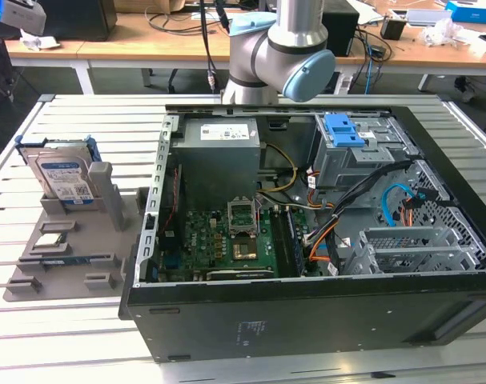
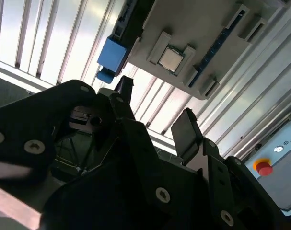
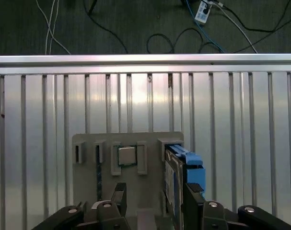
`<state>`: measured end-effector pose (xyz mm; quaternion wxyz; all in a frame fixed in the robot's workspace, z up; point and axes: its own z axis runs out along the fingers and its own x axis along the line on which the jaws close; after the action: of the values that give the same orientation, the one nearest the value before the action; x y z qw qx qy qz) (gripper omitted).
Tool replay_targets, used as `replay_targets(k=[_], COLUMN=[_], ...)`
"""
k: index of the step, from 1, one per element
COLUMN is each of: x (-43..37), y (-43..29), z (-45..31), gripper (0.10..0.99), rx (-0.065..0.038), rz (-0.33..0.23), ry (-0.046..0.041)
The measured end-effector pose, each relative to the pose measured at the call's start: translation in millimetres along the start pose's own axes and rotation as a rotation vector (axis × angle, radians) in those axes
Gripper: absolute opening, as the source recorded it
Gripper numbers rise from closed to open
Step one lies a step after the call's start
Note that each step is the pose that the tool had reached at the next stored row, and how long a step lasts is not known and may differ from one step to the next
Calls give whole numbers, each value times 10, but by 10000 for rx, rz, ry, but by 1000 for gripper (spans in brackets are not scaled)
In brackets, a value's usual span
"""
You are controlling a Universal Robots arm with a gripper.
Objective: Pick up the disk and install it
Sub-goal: 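Pick up the disk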
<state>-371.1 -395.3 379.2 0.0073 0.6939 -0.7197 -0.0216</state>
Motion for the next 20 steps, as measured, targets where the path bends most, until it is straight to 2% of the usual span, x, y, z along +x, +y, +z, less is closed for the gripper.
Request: replay_targets(k=[3,6,13,20], x=[-1,-29,-190,-300], y=[-1,-18,-89,-161], z=[4,17,49,123], gripper=[600,600,600,600], rx=[14,13,12,13], rz=[710,714,715,715], ry=[-28,-28,-25,-16])
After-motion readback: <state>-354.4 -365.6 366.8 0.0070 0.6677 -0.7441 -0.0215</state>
